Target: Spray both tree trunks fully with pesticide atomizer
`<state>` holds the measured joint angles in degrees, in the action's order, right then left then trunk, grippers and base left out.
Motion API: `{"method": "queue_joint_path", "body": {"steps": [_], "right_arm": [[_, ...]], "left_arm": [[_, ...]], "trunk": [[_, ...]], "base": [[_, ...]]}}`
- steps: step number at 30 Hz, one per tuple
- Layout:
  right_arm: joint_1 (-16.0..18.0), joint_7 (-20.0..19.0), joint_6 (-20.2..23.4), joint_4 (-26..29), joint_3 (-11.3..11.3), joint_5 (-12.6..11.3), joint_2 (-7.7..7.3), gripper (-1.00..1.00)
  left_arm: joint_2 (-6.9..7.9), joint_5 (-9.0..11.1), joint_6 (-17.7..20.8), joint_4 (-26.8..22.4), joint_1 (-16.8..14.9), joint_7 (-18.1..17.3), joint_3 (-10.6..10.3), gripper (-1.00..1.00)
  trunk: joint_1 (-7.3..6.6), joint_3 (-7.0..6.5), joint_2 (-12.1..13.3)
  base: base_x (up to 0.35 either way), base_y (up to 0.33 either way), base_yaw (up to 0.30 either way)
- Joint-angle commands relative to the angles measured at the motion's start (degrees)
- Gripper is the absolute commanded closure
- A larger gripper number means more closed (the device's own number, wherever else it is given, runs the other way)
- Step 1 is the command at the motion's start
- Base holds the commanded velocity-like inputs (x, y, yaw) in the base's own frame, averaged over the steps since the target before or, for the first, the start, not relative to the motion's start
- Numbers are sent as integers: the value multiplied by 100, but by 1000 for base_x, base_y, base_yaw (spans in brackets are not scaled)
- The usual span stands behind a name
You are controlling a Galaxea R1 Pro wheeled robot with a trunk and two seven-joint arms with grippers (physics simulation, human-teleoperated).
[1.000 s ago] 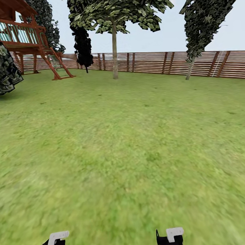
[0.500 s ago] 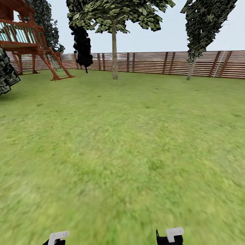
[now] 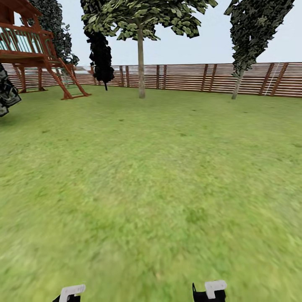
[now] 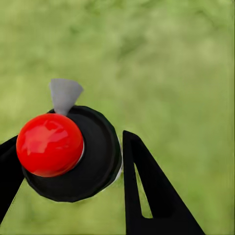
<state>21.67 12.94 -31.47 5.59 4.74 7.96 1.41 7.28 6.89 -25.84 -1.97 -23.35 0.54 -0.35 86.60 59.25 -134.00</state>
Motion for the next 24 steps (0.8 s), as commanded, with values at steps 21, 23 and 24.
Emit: {"method": "queue_joint_path", "body": {"steps": [21,23,24], "right_arm": [[4,60,0,-5,44,30,0,-100],[4,60,0,-5,44,30,0,-100],[4,60,0,-5,44,30,0,-100]], "left_arm": [[1,32,-18,4,-3,-1,-9,100],[0,32,-18,4,-3,-1,-9,100],[-2,32,-18,4,-3,-1,-9,100]], "trunk": [[2,5,-2],[2,5,-2],[2,5,-2]], "base": [[339,0,0],[339,0,0],[339,0,0]]}}
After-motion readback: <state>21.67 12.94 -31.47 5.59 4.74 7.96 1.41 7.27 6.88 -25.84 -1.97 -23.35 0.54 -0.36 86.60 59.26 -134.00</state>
